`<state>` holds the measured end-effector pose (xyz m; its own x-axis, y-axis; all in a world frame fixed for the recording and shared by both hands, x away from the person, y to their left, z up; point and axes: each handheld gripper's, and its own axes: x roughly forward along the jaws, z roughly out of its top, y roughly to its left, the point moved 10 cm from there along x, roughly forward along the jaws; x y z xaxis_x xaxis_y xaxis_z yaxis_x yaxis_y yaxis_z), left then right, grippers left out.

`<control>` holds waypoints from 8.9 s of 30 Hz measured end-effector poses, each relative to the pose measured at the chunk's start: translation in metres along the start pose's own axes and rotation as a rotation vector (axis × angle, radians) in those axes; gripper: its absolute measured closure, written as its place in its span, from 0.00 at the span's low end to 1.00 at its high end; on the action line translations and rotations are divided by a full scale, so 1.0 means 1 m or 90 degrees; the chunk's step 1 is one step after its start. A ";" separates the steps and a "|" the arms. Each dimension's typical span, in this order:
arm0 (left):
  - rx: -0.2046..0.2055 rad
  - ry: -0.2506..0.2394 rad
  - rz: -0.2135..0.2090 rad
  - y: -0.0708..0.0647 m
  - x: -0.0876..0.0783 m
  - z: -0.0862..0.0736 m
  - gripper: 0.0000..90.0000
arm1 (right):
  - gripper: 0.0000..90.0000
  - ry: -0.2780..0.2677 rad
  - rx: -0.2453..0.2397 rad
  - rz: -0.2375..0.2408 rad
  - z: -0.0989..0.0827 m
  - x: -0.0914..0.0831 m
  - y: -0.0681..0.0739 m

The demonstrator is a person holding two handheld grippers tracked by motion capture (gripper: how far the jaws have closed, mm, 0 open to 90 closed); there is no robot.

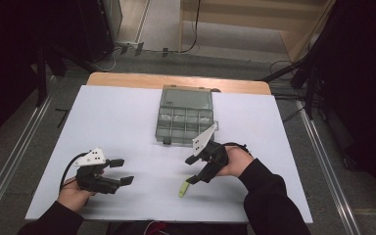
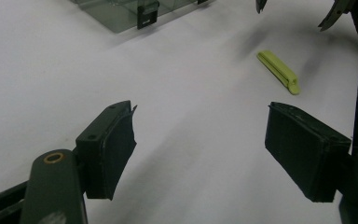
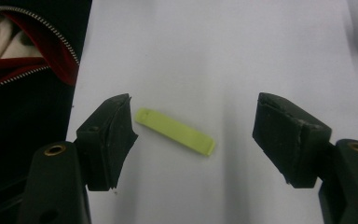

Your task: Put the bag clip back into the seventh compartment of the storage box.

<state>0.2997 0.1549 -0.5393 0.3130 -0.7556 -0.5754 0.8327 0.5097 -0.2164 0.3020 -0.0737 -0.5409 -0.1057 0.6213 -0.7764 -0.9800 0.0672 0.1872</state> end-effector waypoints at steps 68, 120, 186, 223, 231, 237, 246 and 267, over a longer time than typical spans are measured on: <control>0.002 0.013 -0.001 0.001 0.001 -0.003 0.26 | 0.64 0.019 -0.139 -0.032 -0.020 0.044 0.012; 0.008 0.010 -0.004 -0.001 0.000 -0.002 0.26 | 0.87 0.020 0.326 -0.063 -0.005 0.020 0.001; 0.002 0.010 -0.006 0.000 0.002 -0.002 0.26 | 0.87 -0.010 0.468 -0.217 0.014 -0.046 -0.071; 0.001 0.009 -0.009 0.000 0.001 -0.002 0.26 | 0.87 -0.033 0.521 -0.298 0.009 -0.040 -0.126; -0.001 0.007 -0.009 0.000 -0.001 -0.002 0.26 | 0.87 -0.036 0.543 -0.313 0.006 -0.034 -0.132; 0.000 0.008 -0.010 0.000 0.000 -0.002 0.26 | 0.80 -0.042 0.547 -0.308 0.006 -0.029 -0.133; 0.001 0.007 -0.010 0.000 -0.001 -0.002 0.26 | 0.52 -0.066 0.467 -0.302 0.011 -0.032 -0.125; 0.001 0.005 -0.008 0.000 -0.002 -0.003 0.26 | 0.37 -0.115 0.353 -0.217 0.016 -0.040 -0.085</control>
<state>0.2974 0.1576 -0.5398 0.2988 -0.7588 -0.5788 0.8376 0.4992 -0.2221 0.3921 -0.0920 -0.5160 0.2709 0.6127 -0.7424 -0.7176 0.6426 0.2685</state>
